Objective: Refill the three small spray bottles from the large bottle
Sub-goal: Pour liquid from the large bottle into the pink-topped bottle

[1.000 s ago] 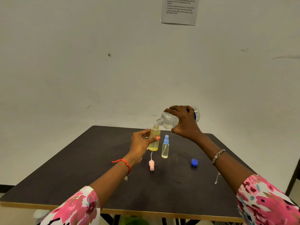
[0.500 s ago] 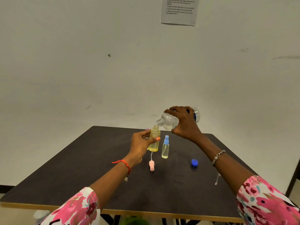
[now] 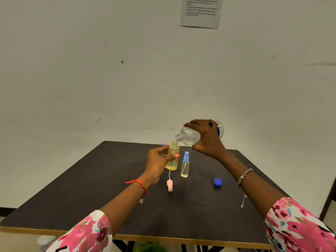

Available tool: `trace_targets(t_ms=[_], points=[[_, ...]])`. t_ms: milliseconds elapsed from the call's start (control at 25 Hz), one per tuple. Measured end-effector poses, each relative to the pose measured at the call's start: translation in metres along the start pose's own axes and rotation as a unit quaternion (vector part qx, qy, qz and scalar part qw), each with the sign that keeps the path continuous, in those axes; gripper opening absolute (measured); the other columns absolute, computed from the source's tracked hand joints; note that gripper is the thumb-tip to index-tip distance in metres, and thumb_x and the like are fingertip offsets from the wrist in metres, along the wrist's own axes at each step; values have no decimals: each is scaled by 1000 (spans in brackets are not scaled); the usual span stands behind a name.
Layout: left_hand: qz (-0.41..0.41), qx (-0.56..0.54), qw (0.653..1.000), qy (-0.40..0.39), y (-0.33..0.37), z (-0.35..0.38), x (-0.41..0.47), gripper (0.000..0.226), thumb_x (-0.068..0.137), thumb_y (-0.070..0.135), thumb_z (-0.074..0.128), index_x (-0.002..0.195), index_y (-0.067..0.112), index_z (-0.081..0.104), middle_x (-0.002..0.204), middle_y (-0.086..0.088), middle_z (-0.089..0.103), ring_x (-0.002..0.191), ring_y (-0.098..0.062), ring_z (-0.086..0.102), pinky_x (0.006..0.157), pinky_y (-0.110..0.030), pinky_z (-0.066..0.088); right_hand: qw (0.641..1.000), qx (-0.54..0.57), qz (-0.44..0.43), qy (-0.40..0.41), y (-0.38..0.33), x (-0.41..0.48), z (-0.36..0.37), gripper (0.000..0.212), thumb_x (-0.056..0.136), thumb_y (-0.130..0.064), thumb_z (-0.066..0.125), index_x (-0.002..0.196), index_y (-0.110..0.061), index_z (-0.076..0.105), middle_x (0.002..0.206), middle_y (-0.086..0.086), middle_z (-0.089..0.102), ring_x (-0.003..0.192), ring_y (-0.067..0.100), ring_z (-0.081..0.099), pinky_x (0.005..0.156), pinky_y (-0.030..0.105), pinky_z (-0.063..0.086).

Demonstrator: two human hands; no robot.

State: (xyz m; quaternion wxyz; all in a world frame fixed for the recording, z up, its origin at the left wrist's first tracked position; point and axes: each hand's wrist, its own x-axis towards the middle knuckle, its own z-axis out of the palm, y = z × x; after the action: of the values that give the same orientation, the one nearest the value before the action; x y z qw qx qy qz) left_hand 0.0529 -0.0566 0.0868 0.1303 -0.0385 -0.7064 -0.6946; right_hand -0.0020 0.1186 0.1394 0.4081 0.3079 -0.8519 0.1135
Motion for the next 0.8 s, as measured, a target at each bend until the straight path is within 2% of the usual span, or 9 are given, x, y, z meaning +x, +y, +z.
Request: trace_targets(t_ms=[480,640,800], points=[[3,-4,1000,-6,-3,2,1,50,73,7,73,121,6,58,121,-11,62,97,-13,56,88,-30,47,1000,0,5,-3,3,-1,4,60,58,-16,74,116,-18,58,112,5,62,108,27,55,101,48,26],[-1,-7,1000,-6,-6,3,3,51,72,7,74,121,6,58,122,-12,62,101,-16,57,94,-36,49,1000,17,21,-8,5,-5,6,59,60,-27,67,117,-17,57,112,6,62,107,27,56,99,46,27],[-9,-8,1000,-5,-11,4,8,49,72,8,74,118,8,60,120,-10,63,114,-22,57,99,-42,47,998,41,44,-23,4,-6,8,63,59,-26,69,120,-16,56,114,6,61,106,26,55,93,34,22]])
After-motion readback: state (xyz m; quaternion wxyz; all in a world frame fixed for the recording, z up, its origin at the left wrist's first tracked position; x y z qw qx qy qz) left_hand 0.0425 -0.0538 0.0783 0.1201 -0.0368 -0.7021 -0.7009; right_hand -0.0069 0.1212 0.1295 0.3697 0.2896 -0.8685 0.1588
